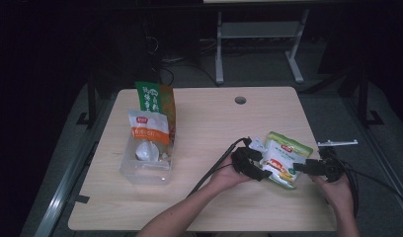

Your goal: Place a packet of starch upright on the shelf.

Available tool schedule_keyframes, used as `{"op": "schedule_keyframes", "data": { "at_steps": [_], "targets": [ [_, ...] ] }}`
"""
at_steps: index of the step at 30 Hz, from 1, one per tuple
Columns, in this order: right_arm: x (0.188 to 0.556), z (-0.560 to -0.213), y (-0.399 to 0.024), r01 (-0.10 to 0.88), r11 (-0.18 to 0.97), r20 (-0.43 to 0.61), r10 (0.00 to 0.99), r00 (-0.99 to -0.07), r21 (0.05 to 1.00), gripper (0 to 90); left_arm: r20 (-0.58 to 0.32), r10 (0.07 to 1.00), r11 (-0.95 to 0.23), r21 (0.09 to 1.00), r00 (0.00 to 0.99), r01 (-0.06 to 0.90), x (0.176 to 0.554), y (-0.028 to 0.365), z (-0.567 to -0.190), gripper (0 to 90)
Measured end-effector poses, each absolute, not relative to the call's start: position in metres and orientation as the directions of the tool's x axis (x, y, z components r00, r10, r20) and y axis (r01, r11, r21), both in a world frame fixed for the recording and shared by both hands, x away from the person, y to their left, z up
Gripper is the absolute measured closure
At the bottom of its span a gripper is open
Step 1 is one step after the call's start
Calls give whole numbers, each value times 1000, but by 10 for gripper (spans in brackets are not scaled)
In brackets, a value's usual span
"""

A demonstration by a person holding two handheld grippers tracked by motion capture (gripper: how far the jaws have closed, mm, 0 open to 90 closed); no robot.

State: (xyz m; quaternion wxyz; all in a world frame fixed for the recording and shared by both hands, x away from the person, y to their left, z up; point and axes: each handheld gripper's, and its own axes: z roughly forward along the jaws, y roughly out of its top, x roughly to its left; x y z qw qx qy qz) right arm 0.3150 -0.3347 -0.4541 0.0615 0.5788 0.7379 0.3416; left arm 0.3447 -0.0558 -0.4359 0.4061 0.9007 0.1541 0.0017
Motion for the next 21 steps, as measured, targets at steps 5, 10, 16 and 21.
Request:
{"op": "schedule_keyframes", "data": {
  "at_steps": [5,10,16,21],
  "targets": [
    [317,-455,-333,818,85,305,902,-306,569,328,-132,285,-625,725,949,288,347,-57,-438,342],
    [316,-457,-338,838,39,349,898,-269,544,381,-146,290,-626,719,946,303,348,-58,-442,342],
    [316,-459,-340,850,8,375,895,-241,527,407,-149,296,-623,719,943,309,350,-59,-443,346],
    [318,-463,-344,856,-16,424,873,-240,517,460,-165,298,-619,716,940,322,350,-60,-444,352]
  ]
}}
